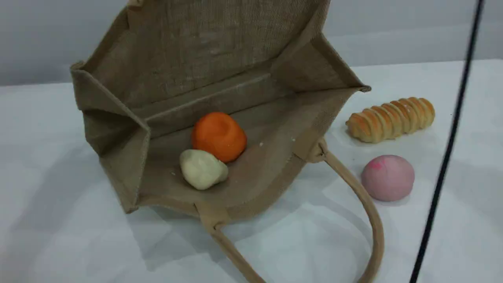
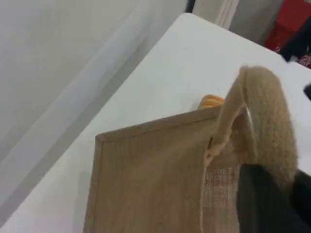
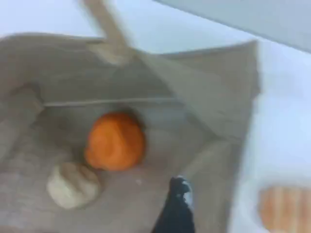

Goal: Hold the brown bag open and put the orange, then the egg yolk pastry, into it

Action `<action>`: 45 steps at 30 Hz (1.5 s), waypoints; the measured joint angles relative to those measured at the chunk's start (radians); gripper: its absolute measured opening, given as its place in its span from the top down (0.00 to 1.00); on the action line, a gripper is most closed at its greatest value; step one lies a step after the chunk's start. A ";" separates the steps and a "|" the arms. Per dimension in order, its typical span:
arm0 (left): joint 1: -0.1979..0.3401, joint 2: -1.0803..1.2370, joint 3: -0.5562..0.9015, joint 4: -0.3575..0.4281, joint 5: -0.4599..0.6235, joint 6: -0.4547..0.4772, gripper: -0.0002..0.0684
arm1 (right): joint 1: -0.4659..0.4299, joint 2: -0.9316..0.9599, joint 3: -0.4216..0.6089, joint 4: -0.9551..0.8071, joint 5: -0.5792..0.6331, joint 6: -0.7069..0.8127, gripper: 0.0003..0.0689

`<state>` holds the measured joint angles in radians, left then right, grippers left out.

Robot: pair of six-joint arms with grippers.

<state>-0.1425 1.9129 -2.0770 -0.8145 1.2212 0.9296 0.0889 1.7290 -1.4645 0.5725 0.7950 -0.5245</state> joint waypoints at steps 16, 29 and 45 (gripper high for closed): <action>0.000 -0.001 -0.001 -0.004 -0.002 -0.020 0.18 | -0.100 -0.011 0.000 -0.002 0.041 0.000 0.16; 0.000 -0.136 -0.001 0.254 0.002 -0.317 0.17 | -0.100 -0.276 0.000 0.000 0.168 0.018 0.16; 0.001 -0.483 0.147 0.609 0.001 -0.593 0.18 | -0.098 -0.772 0.000 -0.005 0.423 0.081 0.16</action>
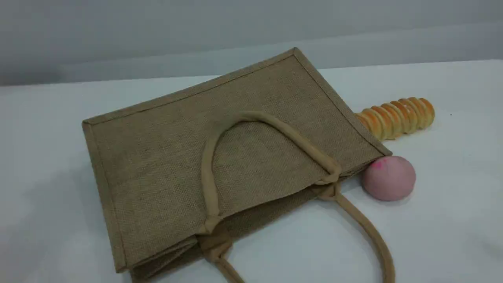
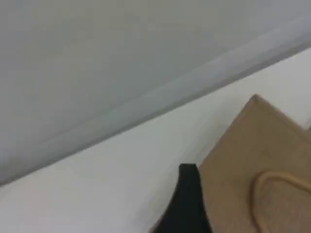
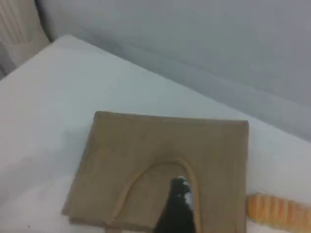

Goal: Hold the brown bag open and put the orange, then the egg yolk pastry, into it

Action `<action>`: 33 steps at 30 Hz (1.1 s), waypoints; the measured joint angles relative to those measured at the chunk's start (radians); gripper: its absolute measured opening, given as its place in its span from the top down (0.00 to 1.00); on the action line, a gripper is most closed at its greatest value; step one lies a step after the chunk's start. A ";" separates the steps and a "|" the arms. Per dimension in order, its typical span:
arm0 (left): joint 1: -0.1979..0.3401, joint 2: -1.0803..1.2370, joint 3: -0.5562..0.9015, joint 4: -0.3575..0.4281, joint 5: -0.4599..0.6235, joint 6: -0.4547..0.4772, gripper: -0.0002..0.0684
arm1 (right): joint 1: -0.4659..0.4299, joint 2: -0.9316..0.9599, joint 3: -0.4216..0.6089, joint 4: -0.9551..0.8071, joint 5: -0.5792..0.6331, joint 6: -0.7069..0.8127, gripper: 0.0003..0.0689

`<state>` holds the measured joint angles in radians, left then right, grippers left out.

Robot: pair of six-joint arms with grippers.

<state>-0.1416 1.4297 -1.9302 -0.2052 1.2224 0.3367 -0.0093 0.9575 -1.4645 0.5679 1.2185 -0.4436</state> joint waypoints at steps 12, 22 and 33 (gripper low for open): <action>0.000 -0.445 0.439 0.020 0.000 -0.014 0.18 | 0.000 -0.390 0.098 -0.129 0.006 0.157 0.17; 0.000 -0.793 0.725 -0.011 -0.001 -0.077 0.18 | 0.000 -0.715 0.390 -0.182 0.003 0.156 0.17; 0.000 -1.113 1.103 -0.002 -0.001 -0.077 0.18 | 0.001 -0.838 0.781 -0.352 0.000 0.182 0.17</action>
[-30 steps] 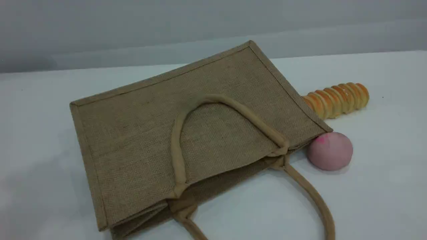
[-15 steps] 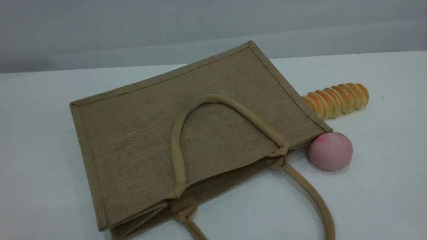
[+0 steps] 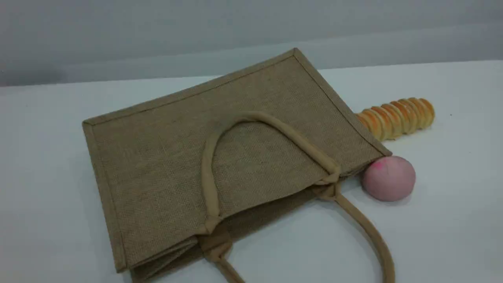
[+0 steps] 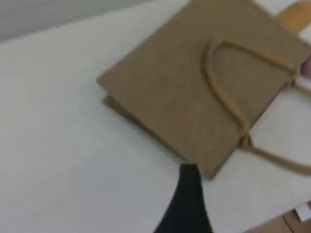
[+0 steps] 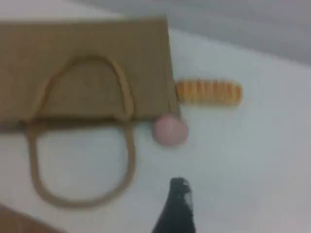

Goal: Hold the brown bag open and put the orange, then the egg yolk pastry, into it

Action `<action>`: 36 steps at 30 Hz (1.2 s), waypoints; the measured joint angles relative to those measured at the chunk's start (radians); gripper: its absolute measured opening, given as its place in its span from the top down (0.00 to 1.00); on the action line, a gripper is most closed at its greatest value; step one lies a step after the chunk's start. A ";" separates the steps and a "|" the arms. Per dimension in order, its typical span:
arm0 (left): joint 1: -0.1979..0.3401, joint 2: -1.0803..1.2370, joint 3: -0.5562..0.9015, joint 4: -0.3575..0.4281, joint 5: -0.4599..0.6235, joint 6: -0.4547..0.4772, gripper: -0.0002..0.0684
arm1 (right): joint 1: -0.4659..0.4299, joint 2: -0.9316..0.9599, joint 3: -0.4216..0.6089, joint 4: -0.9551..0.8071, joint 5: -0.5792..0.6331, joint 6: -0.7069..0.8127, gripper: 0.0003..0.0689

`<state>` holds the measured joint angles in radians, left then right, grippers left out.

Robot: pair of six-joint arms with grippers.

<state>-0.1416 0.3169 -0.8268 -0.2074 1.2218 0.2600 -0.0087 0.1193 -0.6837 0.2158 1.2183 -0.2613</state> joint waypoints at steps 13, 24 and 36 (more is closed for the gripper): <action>0.000 -0.081 0.192 0.000 -0.027 0.019 0.18 | 0.000 0.000 0.136 0.006 -0.097 -0.002 0.17; 0.000 -0.081 0.295 0.089 -0.085 -0.072 0.18 | 0.000 0.000 0.161 0.013 -0.114 -0.001 0.18; -0.001 -0.081 0.296 0.185 -0.103 -0.252 0.18 | 0.000 0.000 0.161 0.016 -0.113 -0.022 0.26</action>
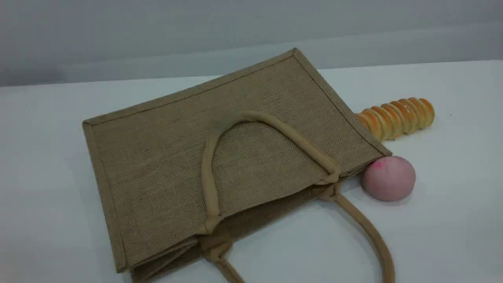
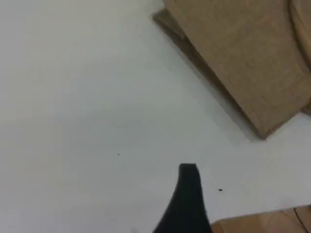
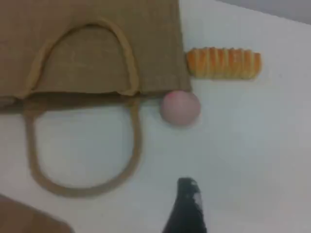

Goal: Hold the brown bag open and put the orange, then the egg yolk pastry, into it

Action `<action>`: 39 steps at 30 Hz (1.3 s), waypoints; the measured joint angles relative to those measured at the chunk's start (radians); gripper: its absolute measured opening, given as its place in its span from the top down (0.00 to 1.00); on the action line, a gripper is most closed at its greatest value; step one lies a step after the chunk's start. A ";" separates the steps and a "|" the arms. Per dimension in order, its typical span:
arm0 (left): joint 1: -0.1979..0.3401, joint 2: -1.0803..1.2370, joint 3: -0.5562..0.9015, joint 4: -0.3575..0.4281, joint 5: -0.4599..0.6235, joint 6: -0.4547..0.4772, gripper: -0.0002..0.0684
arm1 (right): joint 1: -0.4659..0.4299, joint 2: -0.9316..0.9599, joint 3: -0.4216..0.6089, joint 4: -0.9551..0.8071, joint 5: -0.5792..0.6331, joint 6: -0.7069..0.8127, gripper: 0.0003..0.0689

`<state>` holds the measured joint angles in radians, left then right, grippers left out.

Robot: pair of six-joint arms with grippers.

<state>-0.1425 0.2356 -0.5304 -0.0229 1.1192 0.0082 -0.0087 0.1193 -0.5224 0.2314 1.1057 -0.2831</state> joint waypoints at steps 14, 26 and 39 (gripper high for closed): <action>0.001 0.000 0.009 0.023 -0.055 0.004 0.18 | 0.000 0.000 0.006 0.006 -0.014 0.001 0.37; -0.010 0.000 0.009 0.023 -0.010 0.006 0.18 | 0.000 0.000 0.006 0.005 -0.013 0.001 0.41; 0.145 -0.125 0.009 0.023 -0.011 0.006 0.18 | 0.000 -0.108 0.006 0.009 -0.011 0.001 0.41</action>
<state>0.0027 0.1111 -0.5214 0.0000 1.1084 0.0138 -0.0087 0.0109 -0.5162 0.2403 1.0948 -0.2821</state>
